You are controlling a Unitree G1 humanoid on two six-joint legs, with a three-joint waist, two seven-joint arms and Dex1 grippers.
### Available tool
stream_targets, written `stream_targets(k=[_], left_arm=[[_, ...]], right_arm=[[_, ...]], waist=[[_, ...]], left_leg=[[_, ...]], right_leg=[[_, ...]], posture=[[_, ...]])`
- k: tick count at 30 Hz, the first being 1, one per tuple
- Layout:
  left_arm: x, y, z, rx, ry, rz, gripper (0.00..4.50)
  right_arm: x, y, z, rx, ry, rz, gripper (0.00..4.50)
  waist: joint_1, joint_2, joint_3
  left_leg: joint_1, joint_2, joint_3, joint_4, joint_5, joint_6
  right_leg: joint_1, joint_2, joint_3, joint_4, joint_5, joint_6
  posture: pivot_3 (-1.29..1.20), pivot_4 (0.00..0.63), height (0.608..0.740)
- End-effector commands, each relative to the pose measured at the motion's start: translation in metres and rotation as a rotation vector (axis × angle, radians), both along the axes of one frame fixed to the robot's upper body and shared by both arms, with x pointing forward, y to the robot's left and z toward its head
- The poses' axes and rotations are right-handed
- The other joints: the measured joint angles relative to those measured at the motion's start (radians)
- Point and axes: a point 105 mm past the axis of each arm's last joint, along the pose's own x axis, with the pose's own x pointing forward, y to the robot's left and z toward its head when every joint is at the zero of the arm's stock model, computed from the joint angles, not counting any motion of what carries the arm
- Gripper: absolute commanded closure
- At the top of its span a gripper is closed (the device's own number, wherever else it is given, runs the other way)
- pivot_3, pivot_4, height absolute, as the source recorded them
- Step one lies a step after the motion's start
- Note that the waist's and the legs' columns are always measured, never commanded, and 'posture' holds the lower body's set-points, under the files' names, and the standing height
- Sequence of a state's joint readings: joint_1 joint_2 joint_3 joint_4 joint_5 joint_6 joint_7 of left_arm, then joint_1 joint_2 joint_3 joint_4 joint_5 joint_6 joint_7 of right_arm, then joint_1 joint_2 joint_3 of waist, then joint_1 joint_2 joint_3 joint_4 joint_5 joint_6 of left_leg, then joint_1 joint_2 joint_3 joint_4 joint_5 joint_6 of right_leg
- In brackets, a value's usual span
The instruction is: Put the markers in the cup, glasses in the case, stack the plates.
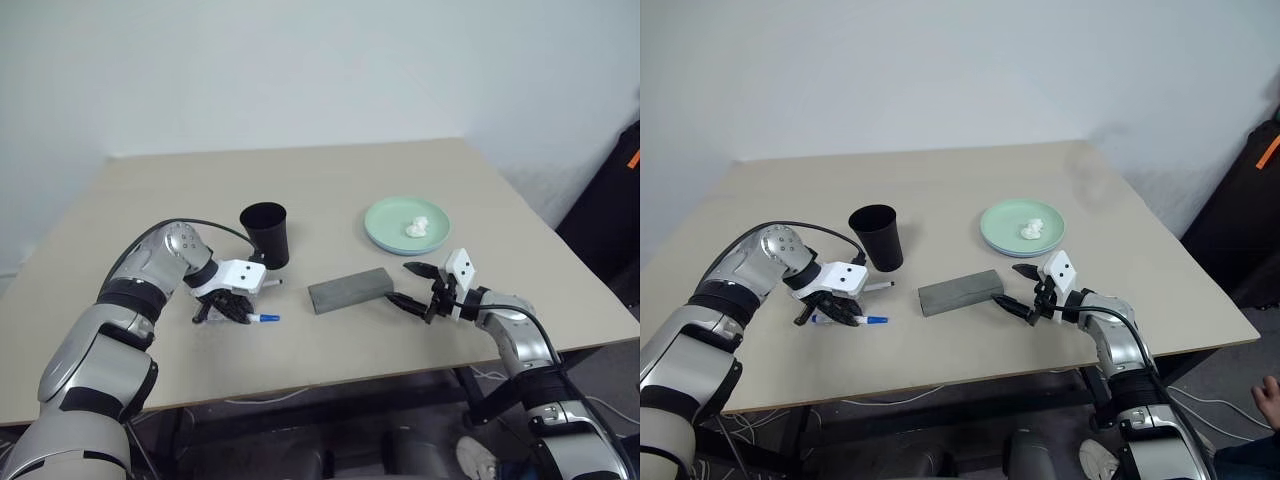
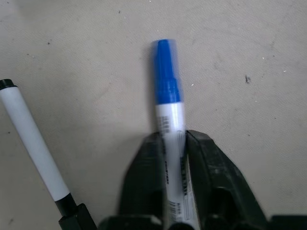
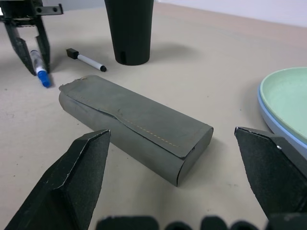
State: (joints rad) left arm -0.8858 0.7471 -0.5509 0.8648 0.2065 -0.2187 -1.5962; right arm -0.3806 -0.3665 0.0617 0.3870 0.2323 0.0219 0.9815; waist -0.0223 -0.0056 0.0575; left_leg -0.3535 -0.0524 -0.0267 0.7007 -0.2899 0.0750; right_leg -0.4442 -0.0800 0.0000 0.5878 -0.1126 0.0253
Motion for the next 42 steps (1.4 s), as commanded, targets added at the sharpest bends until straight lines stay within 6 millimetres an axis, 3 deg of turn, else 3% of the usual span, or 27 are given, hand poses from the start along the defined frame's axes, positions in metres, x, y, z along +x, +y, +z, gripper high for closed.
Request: stream_targets(k=[1, 7, 10, 14, 18, 22, 26, 30, 33, 37, 42], left_arm=[[0.0, -0.013, 0.014, -0.087, -0.025, -0.024, 4.44], [-0.002, -0.028, 0.028, -0.186, -0.053, -0.041, 4.44], [0.0, -0.047, 0.052, -0.345, -0.086, -0.025, 4.44], [0.007, -0.078, 0.102, -0.675, -0.163, 0.056, 4.44], [0.016, -0.09, 0.131, -0.879, -0.25, 0.148, 4.44], [0.039, -0.092, 0.164, -1.072, -0.416, 0.298, 4.44], [0.049, -0.088, 0.169, -1.091, -0.509, 0.361, 4.44], [0.074, -0.071, 0.178, -1.141, -0.677, 0.542, 4.44], [0.088, -0.052, 0.174, -1.114, -0.852, 0.654, 4.44], [0.099, -0.038, 0.167, -1.102, -0.961, 0.766, 4.44], [0.107, -0.032, 0.153, -1.098, -1.002, 0.85, 4.44]], right_arm=[[0.003, 0.002, 0.016, 0.012, -0.062, 0.006, 0.0], [0.004, 0.002, 0.017, 0.008, -0.062, 0.012, 0.0], [0.004, 0.002, 0.017, 0.005, -0.061, 0.016, 0.0], [0.003, 0.002, 0.016, -0.001, -0.061, 0.023, 0.0], [0.002, 0.002, 0.016, -0.005, -0.061, 0.029, 0.0], [0.001, 0.004, 0.016, -0.007, -0.06, 0.039, 0.0], [0.001, 0.004, 0.016, -0.007, -0.061, 0.041, 0.0], [0.002, 0.005, 0.016, -0.008, -0.061, 0.045, 0.0], [0.002, 0.006, 0.016, -0.009, -0.062, 0.048, 0.0], [0.003, 0.007, 0.017, -0.009, -0.061, 0.05, 0.0], [0.005, 0.007, 0.017, -0.012, -0.062, 0.052, 0.0]], waist=[[0.0, 0.0, 0.0], [0.001, -0.001, 0.0], [0.001, -0.001, 0.001], [0.001, -0.001, 0.001], [-0.001, -0.001, 0.001], [0.0, -0.001, 0.001], [0.0, -0.001, 0.001], [0.0, -0.001, 0.001], [0.0, -0.001, 0.0], [0.001, -0.001, 0.0], [0.003, -0.002, 0.0]], left_leg=[[0.0, 0.0, 0.0, 0.0, 0.0, 0.0], [-0.001, 0.0, -0.001, 0.0, 0.0, 0.0], [-0.001, 0.0, -0.001, 0.0, 0.0, 0.0], [-0.001, 0.0, -0.001, 0.001, 0.0, 0.0], [-0.001, -0.001, -0.002, 0.001, 0.0, 0.0], [0.001, 0.0, -0.002, 0.001, 0.0, -0.001], [0.002, 0.0, -0.002, 0.001, 0.001, -0.002], [0.004, 0.0, -0.001, 0.001, 0.001, -0.002], [0.004, 0.0, 0.0, 0.001, 0.001, -0.002], [0.004, 0.0, 0.0, 0.0, 0.0, -0.003], [0.004, 0.0, -0.001, 0.0, 0.0, -0.003]], right_leg=[[0.0, 0.0, 0.0, 0.0, 0.0, 0.0], [0.0, 0.0, 0.0, 0.0, 0.0, 0.0], [-0.001, 0.0, 0.0, 0.0, 0.0, 0.0], [-0.001, 0.0, 0.0, 0.0, 0.0, 0.0], [0.0, 0.0, 0.0, 0.0, 0.0, 0.0], [0.001, 0.001, 0.0, 0.001, 0.0, 0.0], [0.001, 0.002, 0.001, 0.001, 0.0, 0.0], [0.002, 0.003, 0.003, 0.001, 0.0, 0.0], [0.003, 0.003, 0.004, 0.001, 0.0, 0.0], [0.002, 0.003, 0.004, 0.001, 0.0, 0.0], [0.002, 0.003, 0.005, 0.001, 0.0, 0.0]], posture=[[0.0, 0.0, 0.728], [0.0, 0.0, 0.728], [0.0, 0.0, 0.728], [0.0, 0.0, 0.728], [0.0, 0.0, 0.728], [0.0, 0.0, 0.728], [0.0, 0.0, 0.728], [0.0, 0.0, 0.728], [0.0, 0.0, 0.728], [0.0, 0.0, 0.728], [0.0, 0.0, 0.728]])
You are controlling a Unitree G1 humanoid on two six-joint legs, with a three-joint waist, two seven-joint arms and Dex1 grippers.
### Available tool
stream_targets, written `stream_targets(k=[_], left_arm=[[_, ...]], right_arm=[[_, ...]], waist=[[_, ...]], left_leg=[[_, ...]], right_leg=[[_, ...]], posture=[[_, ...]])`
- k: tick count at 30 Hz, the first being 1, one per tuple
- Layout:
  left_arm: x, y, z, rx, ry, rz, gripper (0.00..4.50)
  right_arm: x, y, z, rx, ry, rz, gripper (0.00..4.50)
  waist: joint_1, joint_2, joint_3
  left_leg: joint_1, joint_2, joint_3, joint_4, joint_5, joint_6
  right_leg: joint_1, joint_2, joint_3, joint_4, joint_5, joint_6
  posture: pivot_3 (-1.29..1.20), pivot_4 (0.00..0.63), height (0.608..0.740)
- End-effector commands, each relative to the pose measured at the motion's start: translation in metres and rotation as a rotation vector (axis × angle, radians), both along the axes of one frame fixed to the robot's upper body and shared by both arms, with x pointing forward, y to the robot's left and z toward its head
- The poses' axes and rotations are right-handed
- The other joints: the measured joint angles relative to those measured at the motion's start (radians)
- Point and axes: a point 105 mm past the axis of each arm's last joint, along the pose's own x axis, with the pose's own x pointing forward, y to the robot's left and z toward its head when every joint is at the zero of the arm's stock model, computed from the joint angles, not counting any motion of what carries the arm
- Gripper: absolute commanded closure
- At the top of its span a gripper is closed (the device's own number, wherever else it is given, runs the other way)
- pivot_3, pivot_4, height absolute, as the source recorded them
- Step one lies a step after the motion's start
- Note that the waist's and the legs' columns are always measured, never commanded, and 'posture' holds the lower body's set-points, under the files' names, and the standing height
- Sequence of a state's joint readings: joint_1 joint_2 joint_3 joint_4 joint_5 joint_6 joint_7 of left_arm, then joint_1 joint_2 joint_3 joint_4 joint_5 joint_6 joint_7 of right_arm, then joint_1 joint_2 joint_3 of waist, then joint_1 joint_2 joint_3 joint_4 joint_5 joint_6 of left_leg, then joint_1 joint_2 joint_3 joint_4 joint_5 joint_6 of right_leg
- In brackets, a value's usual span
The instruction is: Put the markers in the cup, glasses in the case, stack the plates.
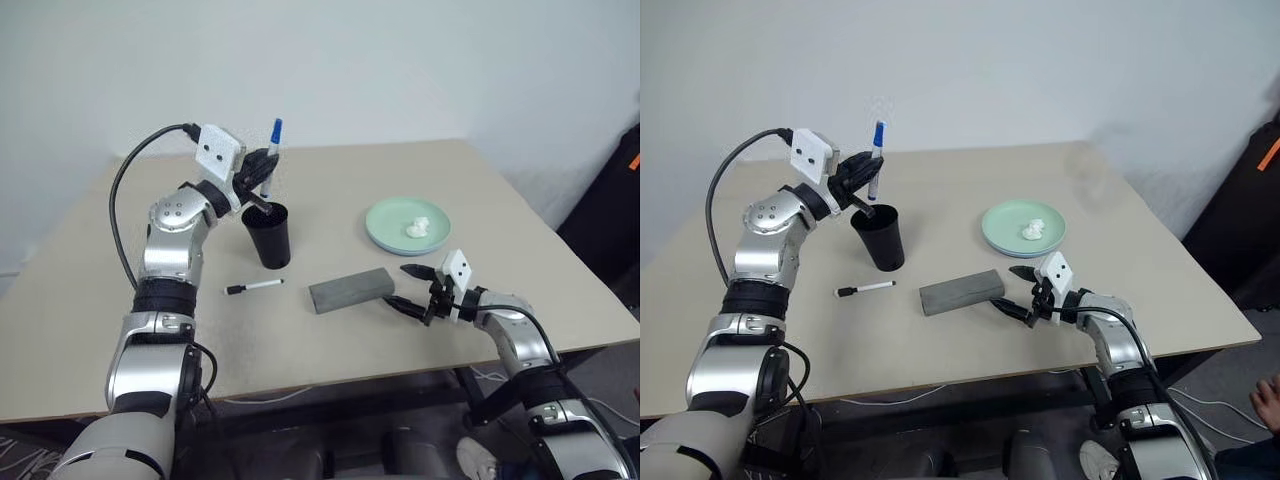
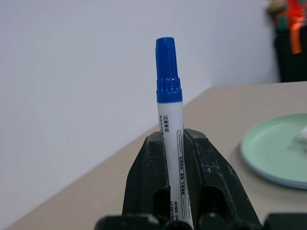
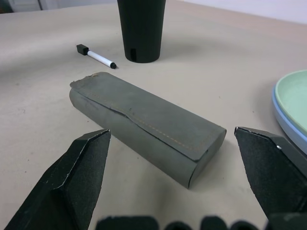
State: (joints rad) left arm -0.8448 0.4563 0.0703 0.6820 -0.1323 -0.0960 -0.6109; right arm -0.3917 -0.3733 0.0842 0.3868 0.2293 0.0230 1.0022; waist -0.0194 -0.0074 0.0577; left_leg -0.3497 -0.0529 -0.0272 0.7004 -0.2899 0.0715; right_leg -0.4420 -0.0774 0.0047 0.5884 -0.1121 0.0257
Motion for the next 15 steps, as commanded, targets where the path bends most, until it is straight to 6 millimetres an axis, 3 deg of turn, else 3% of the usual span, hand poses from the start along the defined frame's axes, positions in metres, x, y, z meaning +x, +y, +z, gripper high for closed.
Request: stream_targets(k=[1, 15], left_arm=[[0.003, 0.004, 0.015, -0.032, -0.075, 0.044, 4.44], [0.011, 0.01, -0.01, -0.118, 0.019, 0.096, 4.44]], right_arm=[[0.006, 0.002, 0.017, 0.006, -0.062, 0.012, 0.0], [0.005, 0.0, 0.016, 0.002, -0.06, 0.008, 0.0]], waist=[[0.0, 0.0, 0.0], [0.0, 0.0, 0.0]], left_leg=[[0.0, 0.0, 0.0, 0.0, 0.0, 0.0], [0.0, 0.0, 0.0, 0.0, 0.0, 0.0]], right_leg=[[0.0, 0.0, 0.0, 0.0, 0.0, 0.0], [0.0, 0.0, 0.0, 0.0, 0.0, 0.0]], posture=[[0.0, 0.0, 0.728], [0.0, 0.0, 0.728]])
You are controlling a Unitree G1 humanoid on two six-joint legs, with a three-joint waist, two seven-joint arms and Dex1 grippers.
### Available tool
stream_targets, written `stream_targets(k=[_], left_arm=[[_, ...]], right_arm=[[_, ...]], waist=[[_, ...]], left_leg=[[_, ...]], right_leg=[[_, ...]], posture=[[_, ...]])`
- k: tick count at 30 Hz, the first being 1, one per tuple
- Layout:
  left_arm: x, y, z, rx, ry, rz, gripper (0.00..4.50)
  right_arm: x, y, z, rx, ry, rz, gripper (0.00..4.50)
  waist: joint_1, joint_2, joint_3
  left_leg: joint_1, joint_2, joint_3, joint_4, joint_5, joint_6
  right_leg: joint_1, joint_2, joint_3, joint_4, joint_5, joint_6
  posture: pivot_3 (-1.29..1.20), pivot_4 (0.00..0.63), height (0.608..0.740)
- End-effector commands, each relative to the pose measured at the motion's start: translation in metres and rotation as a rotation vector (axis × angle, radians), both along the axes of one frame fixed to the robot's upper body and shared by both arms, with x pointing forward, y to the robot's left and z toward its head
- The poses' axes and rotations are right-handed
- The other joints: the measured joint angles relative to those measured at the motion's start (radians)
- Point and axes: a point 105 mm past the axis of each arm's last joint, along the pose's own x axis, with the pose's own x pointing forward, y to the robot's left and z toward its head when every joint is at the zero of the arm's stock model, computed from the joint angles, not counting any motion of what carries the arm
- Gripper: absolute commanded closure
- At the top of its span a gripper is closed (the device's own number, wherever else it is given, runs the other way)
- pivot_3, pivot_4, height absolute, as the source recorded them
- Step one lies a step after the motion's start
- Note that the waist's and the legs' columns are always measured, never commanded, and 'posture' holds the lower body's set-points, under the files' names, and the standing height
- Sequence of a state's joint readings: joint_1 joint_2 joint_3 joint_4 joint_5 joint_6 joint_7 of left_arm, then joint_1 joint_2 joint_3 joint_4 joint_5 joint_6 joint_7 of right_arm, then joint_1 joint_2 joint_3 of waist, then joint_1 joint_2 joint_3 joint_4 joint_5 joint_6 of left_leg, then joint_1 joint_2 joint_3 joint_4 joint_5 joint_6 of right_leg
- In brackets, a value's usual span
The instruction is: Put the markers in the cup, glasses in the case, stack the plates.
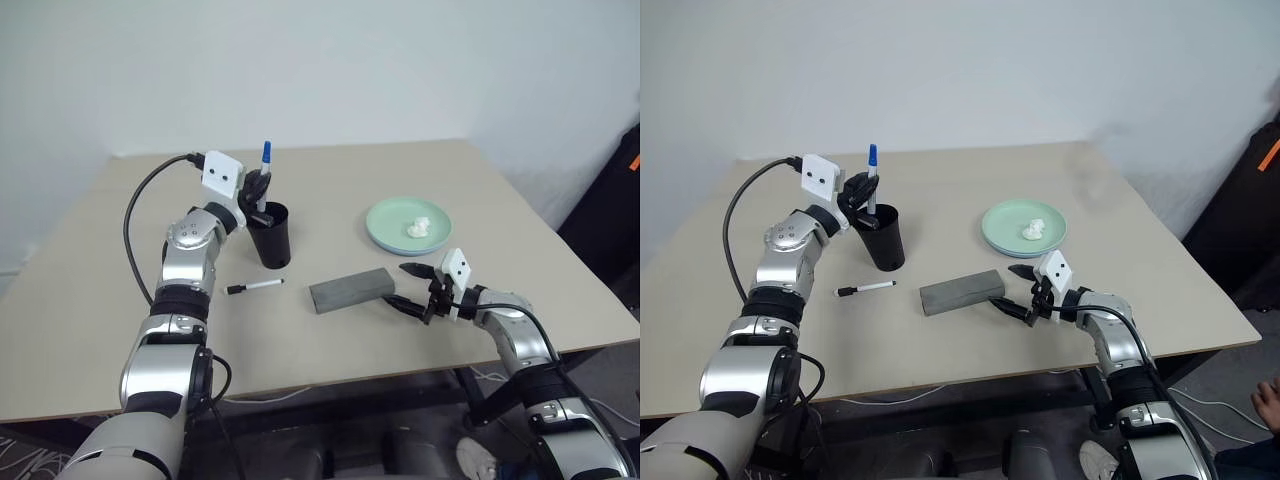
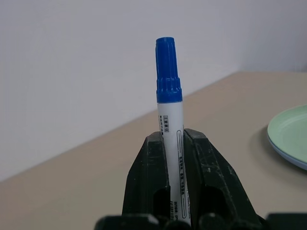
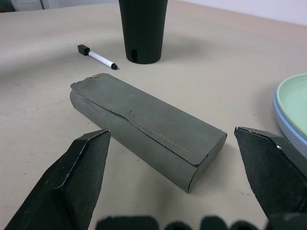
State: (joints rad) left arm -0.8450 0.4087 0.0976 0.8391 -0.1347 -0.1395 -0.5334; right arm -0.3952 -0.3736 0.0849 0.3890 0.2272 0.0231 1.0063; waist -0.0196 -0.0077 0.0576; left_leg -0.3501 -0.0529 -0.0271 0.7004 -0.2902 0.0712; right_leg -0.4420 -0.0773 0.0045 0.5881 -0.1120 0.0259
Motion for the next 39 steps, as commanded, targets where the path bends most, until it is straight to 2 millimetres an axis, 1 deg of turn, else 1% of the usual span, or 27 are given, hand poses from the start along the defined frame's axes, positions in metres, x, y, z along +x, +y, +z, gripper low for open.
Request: stream_targets(k=[1, 14, 15, 16, 17, 19, 20, 21, 22, 32, 35, 37, 39], left_arm=[[0.003, 0.0, 0.025, -0.023, -0.07, 0.004, 4.44], [0.001, -0.002, 0.024, -0.048, -0.068, -0.005, 4.44], [0.0, -0.004, 0.021, -0.06, -0.062, -0.01, 4.44], [-0.001, -0.006, 0.019, -0.069, -0.058, -0.015, 3.7], [-0.002, -0.007, 0.018, -0.076, -0.055, -0.017, 3.47], [-0.003, -0.008, 0.017, -0.079, -0.055, -0.019, 2.71], [-0.003, -0.008, 0.018, -0.079, -0.056, -0.019, 2.41], [-0.004, -0.009, 0.018, -0.08, -0.057, -0.019, 2.0], [-0.004, -0.01, 0.018, -0.08, -0.059, -0.025, 1.7], [-0.006, -0.011, 0.02, -0.088, -0.061, -0.033, 1.7], [-0.009, -0.011, 0.036, -0.074, -0.071, -0.111, 1.7], [-0.01, -0.011, 0.039, -0.072, -0.067, -0.132, 1.7], [-0.02, -0.014, 0.051, -0.041, -0.067, -0.247, 1.7]], right_arm=[[0.005, -0.001, 0.016, 0.005, -0.059, 0.003, 0.0], [0.005, 0.0, 0.016, 0.005, -0.059, 0.004, 0.0], [0.005, 0.0, 0.015, 0.007, -0.059, 0.004, 0.0], [0.005, 0.001, 0.015, 0.009, -0.058, 0.004, 0.0], [0.005, 0.001, 0.015, 0.009, -0.058, 0.004, 0.0], [0.005, 0.002, 0.015, 0.01, -0.057, 0.004, 0.0], [0.005, 0.002, 0.015, 0.01, -0.057, 0.004, 0.0], [0.005, 0.002, 0.015, 0.01, -0.057, 0.004, 0.0], [0.005, 0.002, 0.015, 0.01, -0.057, 0.004, 0.0], [0.007, 0.003, 0.015, 0.012, -0.059, 0.005, 0.0], [0.007, 0.004, 0.016, 0.013, -0.061, 0.006, 0.0], [0.007, 0.004, 0.016, 0.012, -0.061, 0.006, 0.0], [0.007, 0.004, 0.016, 0.011, -0.06, 0.006, 0.0]], waist=[[0.0, 0.0, 0.0], [0.0, 0.0, 0.0], [0.0, 0.0, 0.0], [0.0, 0.0, 0.0], [0.0, 0.0, 0.0], [0.0, 0.0, 0.0], [0.0, 0.0, 0.0], [0.0, 0.0, 0.0], [0.0, 0.0, 0.0], [0.0, 0.0, 0.0], [-0.001, 0.0, 0.0], [-0.003, 0.0, 0.0], [-0.003, 0.0, 0.0]], left_leg=[[0.0, 0.0, 0.0, 0.0, 0.0, 0.0], [0.0, 0.0, 0.0, 0.0, 0.0, 0.0], [0.0, 0.0, 0.0, 0.0, 0.0, 0.0], [0.0, 0.0, 0.0, 0.0, 0.0, 0.0], [0.0, 0.0, 0.0, 0.0, 0.0, 0.0], [0.0, 0.0, 0.0, 0.0, 0.0, 0.0], [0.0, 0.0, 0.0, 0.0, 0.0, 0.0], [0.0, 0.0, 0.0, 0.0, 0.0, 0.0], [0.0, 0.0, 0.0, 0.0, 0.0, 0.0], [0.0, 0.0, 0.0, 0.0, 0.0, 0.0], [0.0, 0.0, 0.0, 0.0, 0.0, 0.0], [0.0, 0.0, 0.0, 0.0, 0.0, 0.0], [0.0, 0.001, 0.0, 0.0, 0.0, 0.0]], right_leg=[[0.0, 0.0, 0.0, 0.0, 0.0, 0.0], [0.0, 0.0, 0.0, 0.0, 0.0, 0.0], [0.0, 0.0, 0.0, 0.0, 0.0, 0.0], [0.0, 0.0, 0.0, 0.0, 0.0, 0.0], [0.0, 0.0, 0.0, 0.0, 0.0, 0.0], [0.0, 0.0, 0.0, 0.0, 0.0, 0.0], [0.0, 0.0, 0.0, 0.0, 0.0, 0.0], [0.0, 0.0, 0.0, 0.0, 0.0, 0.0], [0.0, 0.0, 0.0, 0.0, 0.0, 0.0], [0.0, 0.0, 0.0, 0.0, 0.0, 0.0], [0.0, 0.0, 0.0, 0.0, 0.0, 0.0], [0.0, 0.0, 0.0, 0.0, 0.0, 0.0], [0.0, 0.001, 0.0, 0.0, 0.0, 0.0]], posture=[[0.0, 0.0, 0.728], [0.0, 0.0, 0.728], [0.0, 0.0, 0.728], [0.0, 0.0, 0.728], [0.0, 0.0, 0.728], [0.0, 0.0, 0.728], [0.0, 0.0, 0.728], [0.0, 0.0, 0.728], [0.0, 0.0, 0.728], [0.0, 0.0, 0.728], [0.0, 0.0, 0.728], [0.0, 0.0, 0.728], [0.0, 0.0, 0.728]])
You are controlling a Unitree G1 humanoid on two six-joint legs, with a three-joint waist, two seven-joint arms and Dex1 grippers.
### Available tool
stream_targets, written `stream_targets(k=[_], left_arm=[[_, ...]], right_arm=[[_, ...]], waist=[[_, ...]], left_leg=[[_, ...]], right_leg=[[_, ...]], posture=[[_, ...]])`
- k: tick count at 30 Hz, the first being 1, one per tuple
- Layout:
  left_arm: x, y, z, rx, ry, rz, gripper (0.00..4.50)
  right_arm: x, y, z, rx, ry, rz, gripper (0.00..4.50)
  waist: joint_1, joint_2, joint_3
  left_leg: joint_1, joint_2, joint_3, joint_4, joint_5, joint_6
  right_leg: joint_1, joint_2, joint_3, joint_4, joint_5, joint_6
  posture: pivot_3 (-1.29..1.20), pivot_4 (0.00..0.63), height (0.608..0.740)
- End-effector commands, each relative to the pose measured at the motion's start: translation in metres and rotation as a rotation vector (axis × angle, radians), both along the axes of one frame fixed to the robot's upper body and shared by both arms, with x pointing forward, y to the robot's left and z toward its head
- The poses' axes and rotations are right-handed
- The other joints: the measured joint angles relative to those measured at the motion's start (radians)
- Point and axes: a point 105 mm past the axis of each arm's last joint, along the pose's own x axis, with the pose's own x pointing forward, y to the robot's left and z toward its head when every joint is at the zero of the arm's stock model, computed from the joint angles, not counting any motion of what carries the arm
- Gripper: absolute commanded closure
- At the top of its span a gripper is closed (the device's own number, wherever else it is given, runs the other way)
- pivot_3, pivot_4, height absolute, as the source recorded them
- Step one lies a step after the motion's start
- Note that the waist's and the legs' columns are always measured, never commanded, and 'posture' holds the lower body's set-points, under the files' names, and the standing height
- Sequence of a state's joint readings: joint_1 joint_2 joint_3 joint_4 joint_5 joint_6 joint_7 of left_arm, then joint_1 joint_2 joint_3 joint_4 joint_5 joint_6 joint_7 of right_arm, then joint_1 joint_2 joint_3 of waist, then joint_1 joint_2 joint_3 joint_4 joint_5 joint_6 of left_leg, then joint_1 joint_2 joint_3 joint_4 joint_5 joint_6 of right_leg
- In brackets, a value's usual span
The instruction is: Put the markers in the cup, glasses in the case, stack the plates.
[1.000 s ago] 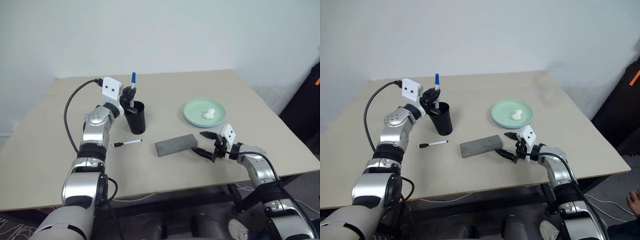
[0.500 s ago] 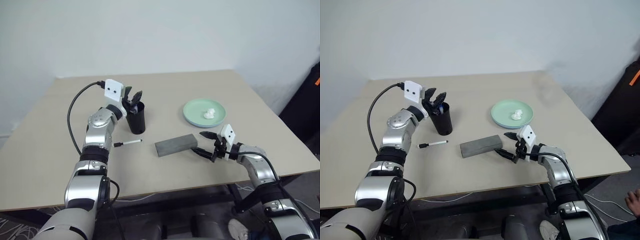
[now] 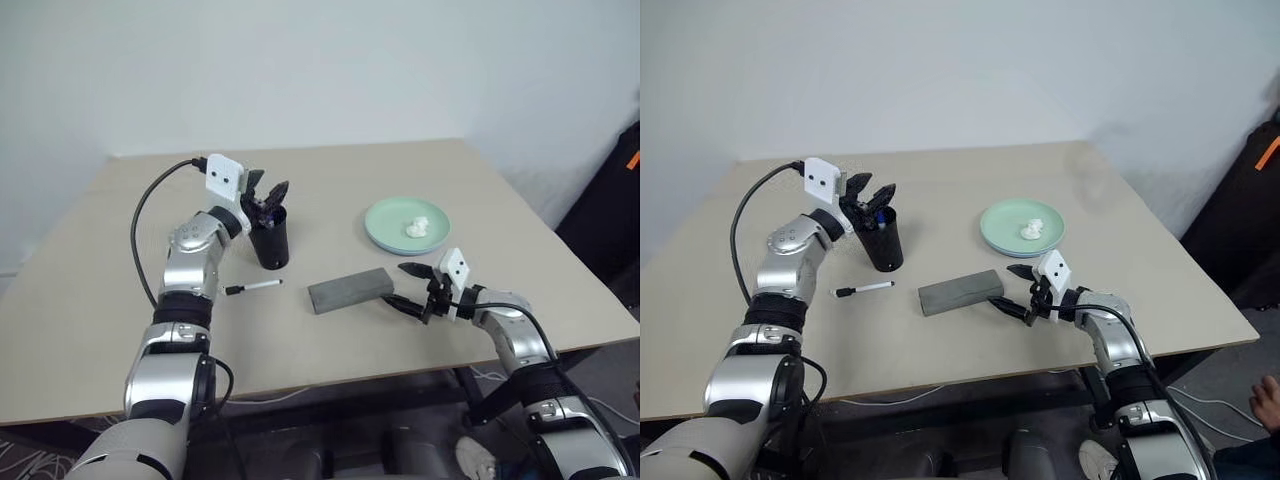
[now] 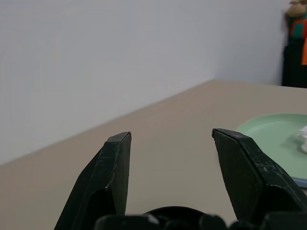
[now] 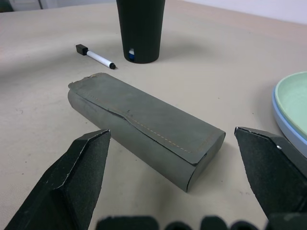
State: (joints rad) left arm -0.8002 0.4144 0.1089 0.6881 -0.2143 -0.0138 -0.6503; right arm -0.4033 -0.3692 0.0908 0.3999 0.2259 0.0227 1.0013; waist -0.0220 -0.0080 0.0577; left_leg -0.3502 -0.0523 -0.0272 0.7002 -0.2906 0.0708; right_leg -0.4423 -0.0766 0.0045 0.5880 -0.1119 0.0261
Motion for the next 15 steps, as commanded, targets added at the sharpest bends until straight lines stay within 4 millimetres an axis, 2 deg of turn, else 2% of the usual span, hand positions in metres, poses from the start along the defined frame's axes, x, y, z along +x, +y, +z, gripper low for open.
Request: stream_targets(k=[1, 3, 6, 9, 10, 12, 15], left_arm=[[-0.018, -0.004, 0.05, 0.041, -0.08, -0.216, 1.7], [-0.037, -0.007, 0.053, 0.127, -0.027, -0.39, 1.7], [-0.051, -0.005, 0.048, 0.191, 0.049, -0.493, 1.7], [-0.066, 0.001, 0.037, 0.286, 0.154, -0.585, 1.09], [-0.068, 0.002, 0.036, 0.294, 0.162, -0.593, 0.78], [-0.076, 0.01, 0.021, 0.374, 0.263, -0.631, 0.1], [-0.085, 0.022, -0.001, 0.504, 0.393, -0.671, 0.04]], right_arm=[[0.006, 0.002, 0.016, 0.011, -0.063, 0.007, 0.0], [0.006, 0.002, 0.016, 0.01, -0.061, 0.008, 0.0], [0.006, 0.003, 0.016, 0.01, -0.061, 0.009, 0.0], [0.006, 0.003, 0.016, 0.01, -0.061, 0.008, 0.0], [0.006, 0.003, 0.016, 0.01, -0.062, 0.008, 0.0], [0.006, 0.003, 0.016, 0.009, -0.061, 0.009, 0.0], [0.006, 0.003, 0.016, 0.007, -0.062, 0.011, 0.0]], waist=[[-0.001, 0.0, 0.0], [-0.006, -0.001, 0.0], [-0.011, 0.0, 0.0], [-0.01, 0.0, 0.0], [-0.01, 0.0, 0.0], [-0.012, 0.0, 0.0], [-0.019, 0.0, 0.001]], left_leg=[[0.0, 0.0, 0.0, 0.0, 0.0, 0.0], [-0.001, 0.001, 0.001, 0.0, 0.0, 0.0], [-0.001, 0.004, 0.002, 0.0, -0.001, -0.001], [0.0, 0.005, 0.002, 0.0, -0.002, -0.001], [0.0, 0.005, 0.002, 0.0, -0.002, -0.001], [0.001, 0.006, 0.004, 0.0, -0.002, -0.001], [0.002, 0.008, 0.008, -0.001, -0.002, -0.002]], right_leg=[[0.0, 0.0, 0.0, 0.0, 0.0, 0.0], [-0.002, 0.002, 0.001, 0.0, 0.0, 0.0], [-0.002, 0.006, 0.004, -0.001, 0.0, 0.0], [-0.001, 0.007, 0.005, -0.001, 0.0, 0.0], [-0.001, 0.007, 0.005, -0.001, -0.001, -0.001], [-0.001, 0.008, 0.006, -0.001, -0.001, -0.001], [-0.001, 0.009, 0.008, 0.0, -0.001, -0.001]], posture=[[0.0, 0.0, 0.728], [0.0, 0.0, 0.728], [0.0, 0.0, 0.728], [0.0, 0.0, 0.728], [0.0, 0.0, 0.728], [0.0, 0.0, 0.728], [0.0, 0.0, 0.728]])
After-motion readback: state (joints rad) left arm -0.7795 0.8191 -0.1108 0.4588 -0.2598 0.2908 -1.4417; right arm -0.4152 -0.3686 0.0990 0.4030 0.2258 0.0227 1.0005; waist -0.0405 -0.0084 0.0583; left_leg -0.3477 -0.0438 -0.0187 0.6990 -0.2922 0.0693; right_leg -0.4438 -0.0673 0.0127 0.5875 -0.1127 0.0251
